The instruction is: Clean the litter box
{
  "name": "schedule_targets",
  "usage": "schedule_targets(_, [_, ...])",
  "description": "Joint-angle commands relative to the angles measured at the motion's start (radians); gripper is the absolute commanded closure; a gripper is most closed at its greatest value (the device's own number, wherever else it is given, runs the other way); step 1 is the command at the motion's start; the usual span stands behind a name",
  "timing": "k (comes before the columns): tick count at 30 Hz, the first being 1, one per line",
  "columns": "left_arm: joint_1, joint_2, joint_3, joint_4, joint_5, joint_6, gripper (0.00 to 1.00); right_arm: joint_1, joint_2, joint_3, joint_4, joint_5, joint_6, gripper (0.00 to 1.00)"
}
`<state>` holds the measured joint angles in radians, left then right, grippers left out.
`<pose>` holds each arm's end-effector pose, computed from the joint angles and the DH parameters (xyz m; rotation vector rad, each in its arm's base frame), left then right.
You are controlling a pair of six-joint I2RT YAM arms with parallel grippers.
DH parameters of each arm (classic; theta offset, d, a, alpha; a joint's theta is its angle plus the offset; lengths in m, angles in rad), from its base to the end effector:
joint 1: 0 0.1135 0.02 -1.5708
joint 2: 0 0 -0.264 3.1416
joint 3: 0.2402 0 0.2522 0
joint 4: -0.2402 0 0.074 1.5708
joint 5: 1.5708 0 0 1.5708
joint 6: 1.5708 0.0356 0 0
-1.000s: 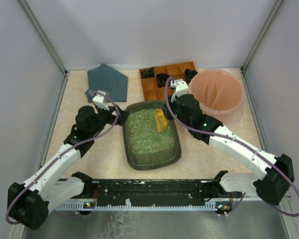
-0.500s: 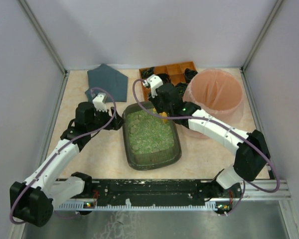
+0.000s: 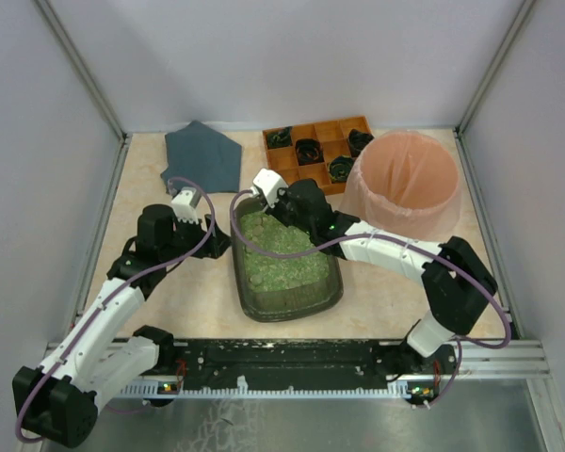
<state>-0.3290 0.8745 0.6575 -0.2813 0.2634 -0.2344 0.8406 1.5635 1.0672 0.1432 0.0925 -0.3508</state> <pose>0.1844 -0.0727 0.2701 0.2647 2.0920 -0.6148 0.2457 0.2696 0.2758 -1.0306 1.6314 0.2394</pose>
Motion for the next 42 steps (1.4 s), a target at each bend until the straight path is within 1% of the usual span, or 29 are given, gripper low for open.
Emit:
schedule_targets(1, [0.005, -0.020, -0.014, -0.024, -0.010, 0.013, 0.26, 0.005, 0.039, 0.033, 0.159, -0.041, -0.039, 1.00])
schedule_targets(4, [0.005, -0.019, -0.013, -0.025, -0.012, 0.016, 0.26, 0.005, 0.063, 0.065, 0.125, -0.109, -0.045, 1.00])
schedule_targets(8, [0.005, -0.019, -0.017, -0.023, -0.026, 0.019, 0.26, 0.005, 0.081, 0.160, -0.063, -0.293, -0.077, 1.00])
schedule_targets(14, [0.005, -0.016, -0.021, -0.015, -0.034, 0.021, 0.26, 0.005, 0.081, 0.213, -0.267, -0.449, -0.060, 1.00])
schedule_targets(17, [0.005, -0.016, -0.019, -0.016, -0.035, 0.023, 0.26, 0.006, 0.081, 0.258, -0.393, -0.488, -0.061, 1.00])
schedule_targets(20, [0.005, -0.016, -0.021, -0.014, -0.035, 0.024, 0.26, 0.012, 0.040, 0.272, -0.481, -0.486, -0.072, 1.00])
schedule_targets(23, [0.005, -0.013, -0.019, -0.014, -0.031, 0.026, 0.27, 0.012, -0.040, 0.250, -0.508, -0.506, -0.059, 1.00])
schedule_targets(25, [0.005, -0.010, -0.016, -0.012, -0.025, 0.026, 0.27, 0.012, -0.103, 0.225, -0.495, -0.520, -0.033, 1.00])
schedule_targets(26, [0.005, -0.008, -0.014, -0.008, -0.023, 0.026, 0.27, 0.013, -0.136, 0.204, -0.471, -0.489, -0.004, 1.00])
schedule_targets(27, [0.005, -0.006, -0.011, -0.003, -0.023, 0.025, 0.27, 0.012, -0.165, 0.182, -0.436, -0.425, 0.026, 1.00])
schedule_targets(31, [0.005, 0.022, 0.007, 0.030, -0.023, 0.012, 0.25, 0.011, -0.250, 0.108, -0.316, -0.097, 0.146, 1.00])
schedule_targets(33, [0.005, 0.050, 0.020, 0.050, 0.004, 0.012, 0.24, 0.007, -0.271, 0.091, -0.295, 0.007, 0.210, 1.00])
schedule_targets(38, [0.005, 0.129, 0.039, 0.065, 0.094, 0.020, 0.24, 0.005, -0.261, 0.088, -0.347, 0.152, 0.397, 1.00])
schedule_targets(42, [0.005, 0.163, 0.026, 0.100, 0.120, -0.003, 0.30, 0.005, -0.256, 0.030, -0.310, 0.180, 0.554, 1.00])
